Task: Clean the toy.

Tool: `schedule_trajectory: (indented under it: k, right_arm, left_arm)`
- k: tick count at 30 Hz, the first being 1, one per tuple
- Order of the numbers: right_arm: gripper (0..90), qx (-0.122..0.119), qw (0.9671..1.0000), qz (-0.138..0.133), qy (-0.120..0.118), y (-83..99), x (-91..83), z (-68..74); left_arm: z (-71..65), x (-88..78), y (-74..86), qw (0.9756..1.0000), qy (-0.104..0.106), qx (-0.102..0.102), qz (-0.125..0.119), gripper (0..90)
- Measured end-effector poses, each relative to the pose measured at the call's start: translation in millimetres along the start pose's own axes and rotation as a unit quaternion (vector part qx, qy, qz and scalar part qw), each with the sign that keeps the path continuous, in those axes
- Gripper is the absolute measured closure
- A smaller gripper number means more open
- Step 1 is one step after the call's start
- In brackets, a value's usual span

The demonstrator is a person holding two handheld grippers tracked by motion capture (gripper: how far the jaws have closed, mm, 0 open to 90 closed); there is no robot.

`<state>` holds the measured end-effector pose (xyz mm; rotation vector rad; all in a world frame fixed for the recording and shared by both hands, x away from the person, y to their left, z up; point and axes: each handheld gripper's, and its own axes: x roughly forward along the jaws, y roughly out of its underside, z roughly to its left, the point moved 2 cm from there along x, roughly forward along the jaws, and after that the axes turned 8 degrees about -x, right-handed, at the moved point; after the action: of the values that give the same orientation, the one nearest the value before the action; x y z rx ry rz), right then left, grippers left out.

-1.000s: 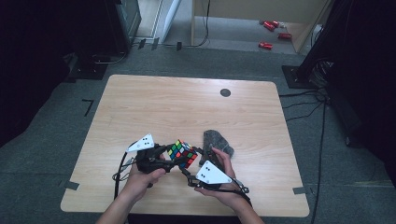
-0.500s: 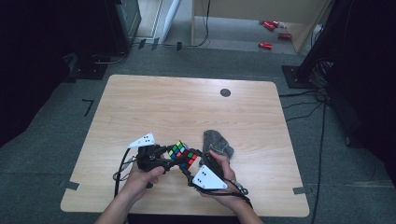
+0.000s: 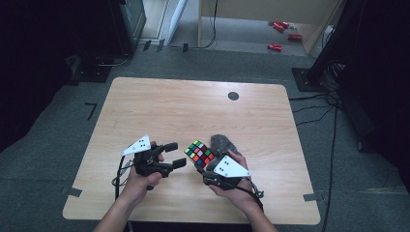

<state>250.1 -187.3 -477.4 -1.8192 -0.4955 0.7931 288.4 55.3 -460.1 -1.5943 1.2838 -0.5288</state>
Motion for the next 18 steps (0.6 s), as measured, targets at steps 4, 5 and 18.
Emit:
schedule_trajectory:
  k: [4,5,18]
  right_arm:
    - [34.9,0.048,0.9988,-0.008,-0.002,-3.4,-4.6,-8.2]
    - [34.9,0.057,0.9983,-0.009,-0.004,-4.2,-5.2,-9.0]
    - [34.8,0.146,0.9878,-0.006,-0.053,-12.1,-4.8,-8.6]
  left_arm:
    - [-5.2,7.8,9.8,0.9939,-0.053,0.092,0.031,17.8]
    - [-7.4,10.4,12.5,0.9907,-0.065,0.114,0.037,17.5]
    - [-18.4,23.4,28.2,0.9538,-0.139,0.264,0.033,17.4]
